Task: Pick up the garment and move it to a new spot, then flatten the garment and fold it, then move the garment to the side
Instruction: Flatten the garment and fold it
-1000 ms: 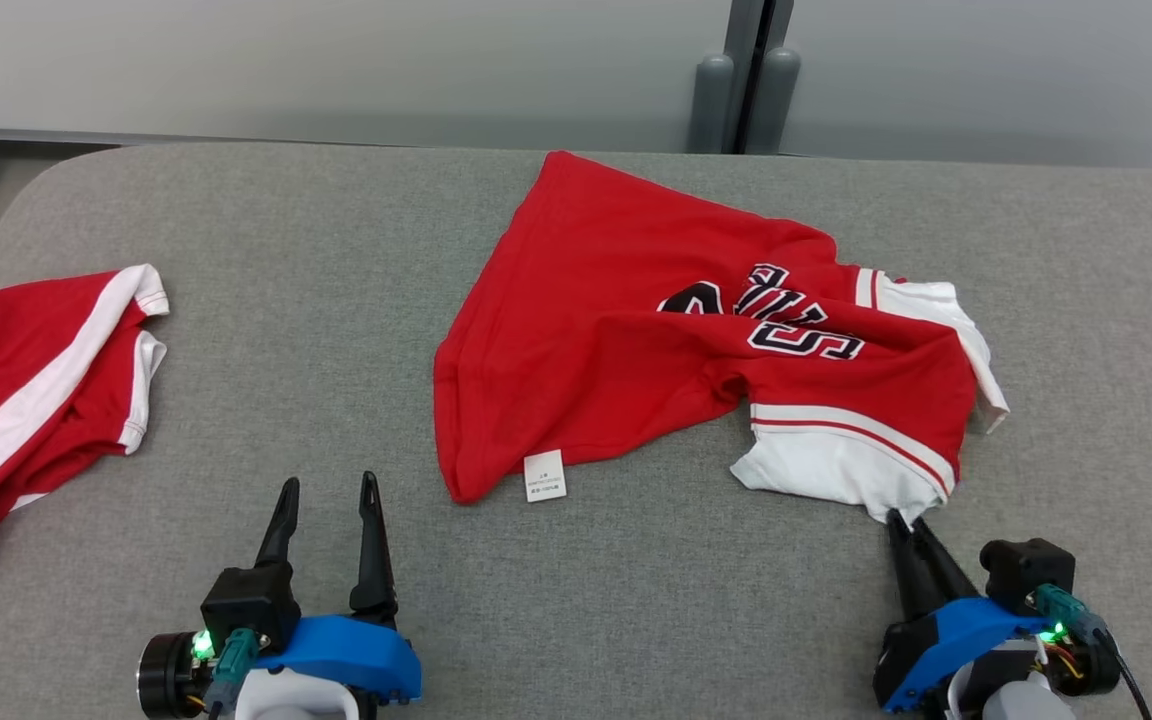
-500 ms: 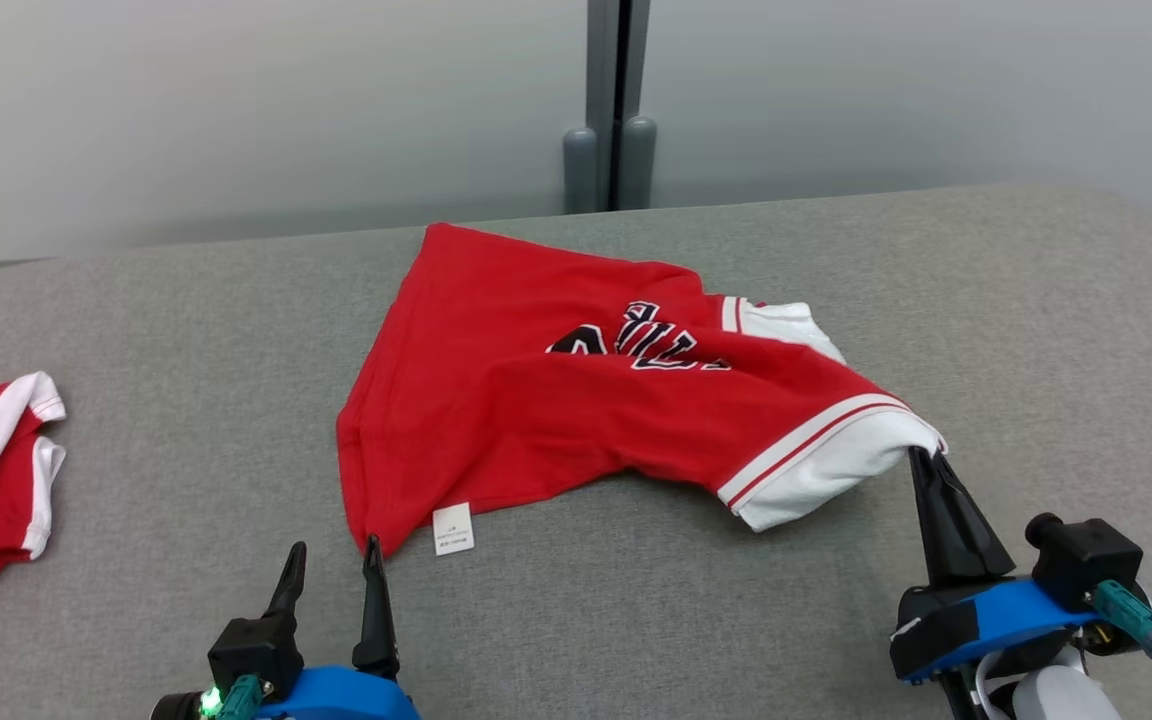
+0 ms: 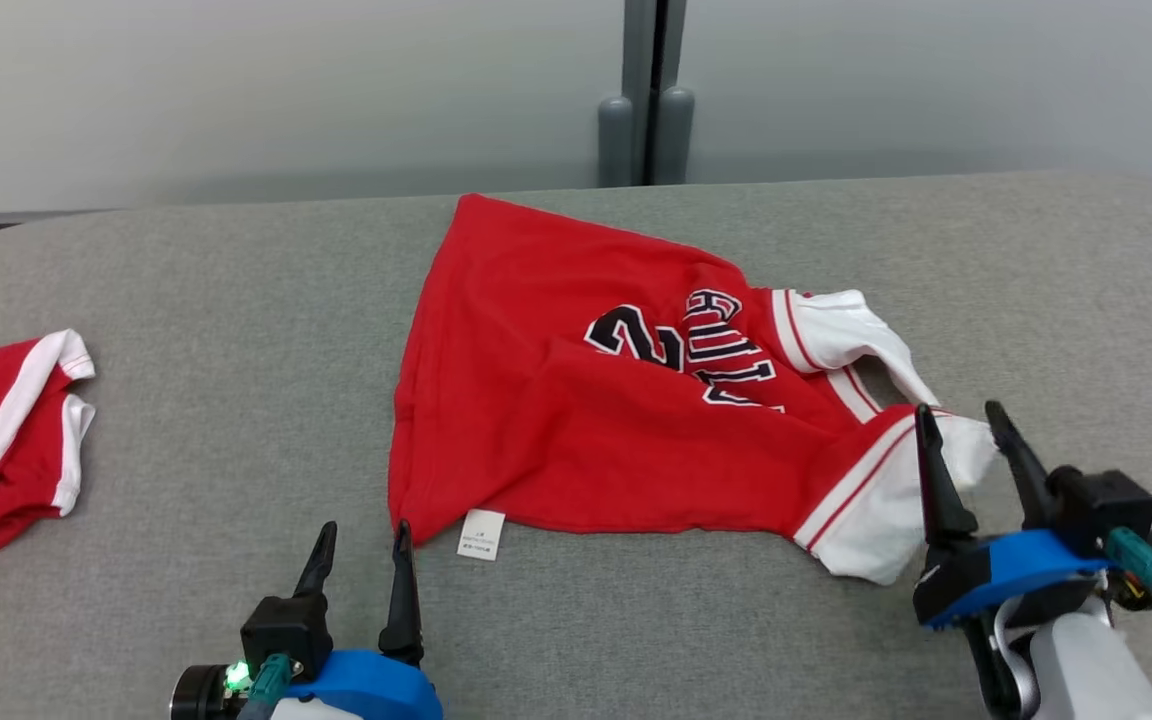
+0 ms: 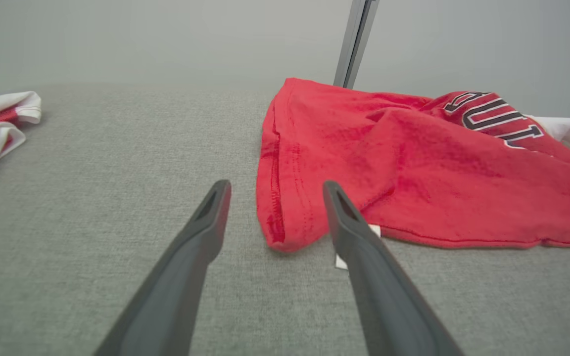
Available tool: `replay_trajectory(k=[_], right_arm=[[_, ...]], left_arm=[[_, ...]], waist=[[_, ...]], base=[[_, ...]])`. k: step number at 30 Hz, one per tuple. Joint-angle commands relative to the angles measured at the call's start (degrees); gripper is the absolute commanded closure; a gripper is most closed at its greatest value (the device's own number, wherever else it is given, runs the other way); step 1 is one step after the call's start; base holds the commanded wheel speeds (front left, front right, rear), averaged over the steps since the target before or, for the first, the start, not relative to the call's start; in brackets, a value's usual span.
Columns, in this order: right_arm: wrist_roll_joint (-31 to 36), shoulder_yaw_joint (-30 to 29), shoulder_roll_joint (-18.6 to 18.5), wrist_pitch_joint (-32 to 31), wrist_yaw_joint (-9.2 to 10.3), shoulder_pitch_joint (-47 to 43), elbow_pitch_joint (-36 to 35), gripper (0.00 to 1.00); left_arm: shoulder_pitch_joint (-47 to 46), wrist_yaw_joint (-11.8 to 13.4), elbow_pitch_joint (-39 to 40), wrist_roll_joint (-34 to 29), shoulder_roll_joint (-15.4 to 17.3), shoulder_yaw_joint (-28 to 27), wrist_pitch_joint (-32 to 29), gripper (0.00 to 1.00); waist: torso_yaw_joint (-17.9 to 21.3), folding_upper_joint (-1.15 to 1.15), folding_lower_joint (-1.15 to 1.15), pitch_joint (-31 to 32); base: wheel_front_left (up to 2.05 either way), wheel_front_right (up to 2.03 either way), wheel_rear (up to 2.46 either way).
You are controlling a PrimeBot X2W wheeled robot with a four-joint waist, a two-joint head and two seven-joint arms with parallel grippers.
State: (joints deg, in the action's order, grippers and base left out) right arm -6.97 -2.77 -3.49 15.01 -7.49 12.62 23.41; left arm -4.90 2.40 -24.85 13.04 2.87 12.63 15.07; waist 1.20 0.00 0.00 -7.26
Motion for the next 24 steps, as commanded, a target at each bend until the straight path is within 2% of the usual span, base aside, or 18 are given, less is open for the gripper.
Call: replay_trajectory(k=[1,5,9,19,24], right_arm=[[1.3,-0.8,0.1,0.2,-0.01,2.5,1.1,0.00],[2.7,-1.5,0.4,0.2,-0.01,5.8,4.3,0.00],[2.2,-1.4,0.5,0.2,-0.01,4.7,5.2,0.00],[0.8,-0.9,0.5,0.2,-0.01,-3.9,2.3,0.00],[0.5,-0.8,0.5,0.2,-0.01,-4.0,1.2,0.00]], left_arm=[[-0.6,-0.1,-0.3,-0.5,0.0,0.0,0.2,0.00],[-0.2,-0.4,-0.9,-1.1,0.0,-0.5,0.2,0.00],[0.5,-0.5,-0.9,-1.0,0.0,-1.0,0.2,0.00],[0.1,0.2,-0.2,-0.5,0.0,-1.4,0.2,0.00],[-1.4,0.6,-1.3,0.3,0.0,-2.4,0.2,0.00]], waist=[[-2.0,0.00,0.00,-1.6],[-3.3,0.00,0.00,-1.9],[-3.2,0.00,0.00,-1.6],[1.8,0.00,0.00,-0.5],[4.6,0.00,0.00,-1.6]], base=[[0.00,0.00,0.00],[0.00,0.00,0.00],[0.00,0.00,0.00],[0.00,0.00,0.00],[0.00,0.00,0.00]])
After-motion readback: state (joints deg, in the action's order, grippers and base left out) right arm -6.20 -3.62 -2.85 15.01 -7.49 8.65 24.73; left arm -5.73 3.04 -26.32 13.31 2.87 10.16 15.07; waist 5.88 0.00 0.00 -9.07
